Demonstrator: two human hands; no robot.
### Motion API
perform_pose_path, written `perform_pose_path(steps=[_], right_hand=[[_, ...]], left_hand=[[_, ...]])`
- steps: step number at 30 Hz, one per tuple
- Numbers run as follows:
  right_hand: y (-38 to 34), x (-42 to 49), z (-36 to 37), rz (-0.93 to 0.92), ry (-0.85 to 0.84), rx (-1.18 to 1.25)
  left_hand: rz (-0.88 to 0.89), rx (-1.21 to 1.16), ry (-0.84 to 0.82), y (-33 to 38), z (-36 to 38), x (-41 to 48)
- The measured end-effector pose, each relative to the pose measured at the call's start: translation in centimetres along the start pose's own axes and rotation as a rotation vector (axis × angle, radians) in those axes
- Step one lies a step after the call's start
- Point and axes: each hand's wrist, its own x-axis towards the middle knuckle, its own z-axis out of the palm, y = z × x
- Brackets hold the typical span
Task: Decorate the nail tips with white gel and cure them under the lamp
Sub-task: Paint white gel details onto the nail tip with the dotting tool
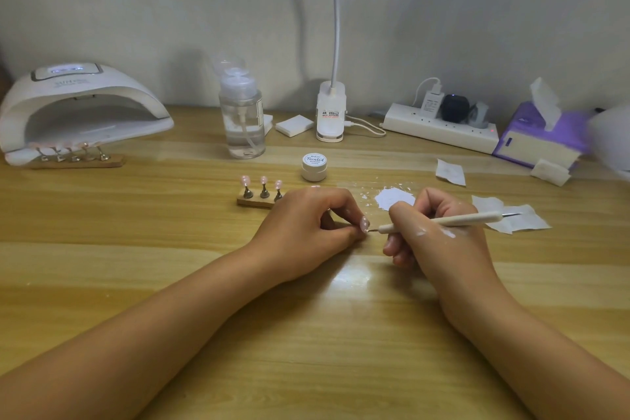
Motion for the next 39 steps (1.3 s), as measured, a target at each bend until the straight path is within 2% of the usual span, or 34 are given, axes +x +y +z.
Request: perform_pose_path(steps=[22,26,30,33,39], right_hand=[[0.1,-0.1,0.0,0.006,-0.012,0.011],[0.2,-0.1,-0.4,-0.008,0.064,0.116],[-0.1,-0.3,-0.8,-0.124,0.197,0.200],[-0.1,-0.5,-0.8,-0.180,0.155,0.104],[1.1,-0.3,-1.1,-0.236,0.041,-0.296]], left_hand=[[0.007,-0.006,0.002,-0.2,0.0,0.0],[0.010,0.008,0.007,-0.3,0.1,0.1],[0.017,-0.002,0.014,-0.4,0.2,0.0],[0.027,0.019,0.028,-0.4,0.3,0.0],[0.058,-0.021,0.075,0.2,0.3,-0.4]])
